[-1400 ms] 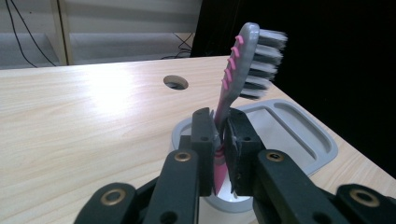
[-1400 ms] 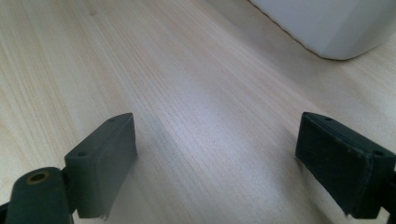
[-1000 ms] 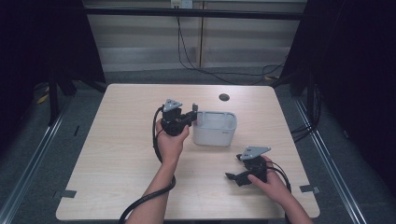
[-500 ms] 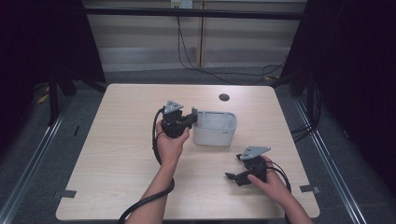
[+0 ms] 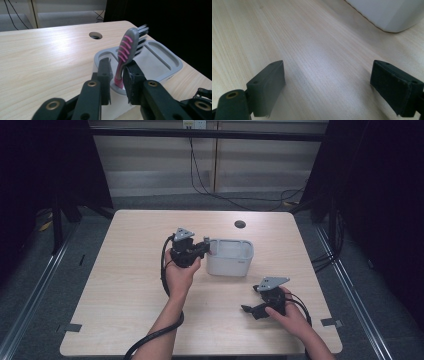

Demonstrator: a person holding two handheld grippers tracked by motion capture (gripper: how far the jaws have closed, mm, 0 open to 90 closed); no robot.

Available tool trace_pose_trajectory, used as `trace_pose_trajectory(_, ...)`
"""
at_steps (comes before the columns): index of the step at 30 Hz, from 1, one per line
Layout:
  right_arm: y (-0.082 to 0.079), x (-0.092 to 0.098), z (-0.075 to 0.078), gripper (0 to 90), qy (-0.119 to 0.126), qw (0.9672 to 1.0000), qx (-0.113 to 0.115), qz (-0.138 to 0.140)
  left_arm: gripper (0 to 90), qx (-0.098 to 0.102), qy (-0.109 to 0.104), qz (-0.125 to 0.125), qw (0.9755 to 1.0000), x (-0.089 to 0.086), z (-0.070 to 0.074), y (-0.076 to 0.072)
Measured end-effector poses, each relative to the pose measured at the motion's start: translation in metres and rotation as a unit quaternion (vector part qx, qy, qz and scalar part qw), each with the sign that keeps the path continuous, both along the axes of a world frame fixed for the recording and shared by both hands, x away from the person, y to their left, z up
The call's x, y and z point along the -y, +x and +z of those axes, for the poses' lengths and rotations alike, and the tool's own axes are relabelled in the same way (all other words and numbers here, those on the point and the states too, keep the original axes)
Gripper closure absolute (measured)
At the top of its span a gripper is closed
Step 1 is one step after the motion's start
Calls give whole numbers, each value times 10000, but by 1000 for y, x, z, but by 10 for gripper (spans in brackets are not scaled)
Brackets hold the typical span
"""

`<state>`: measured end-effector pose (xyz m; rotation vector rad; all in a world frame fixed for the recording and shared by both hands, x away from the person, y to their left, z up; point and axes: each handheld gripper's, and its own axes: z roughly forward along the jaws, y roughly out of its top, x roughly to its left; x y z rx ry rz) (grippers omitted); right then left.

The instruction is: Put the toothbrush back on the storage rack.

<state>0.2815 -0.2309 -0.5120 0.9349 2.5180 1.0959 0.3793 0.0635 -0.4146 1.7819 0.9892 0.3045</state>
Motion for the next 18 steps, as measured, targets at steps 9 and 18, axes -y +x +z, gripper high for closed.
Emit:
trace_pose_trajectory(9,0,0,0,119,-1,10000,-1,0,585,-105,105,20,9999,-3,-2,2)
trace_pose_trajectory(18,0,0,0,119,-4,10000,-6,2,463,-118,145,-19,9998,-9,-2,1)
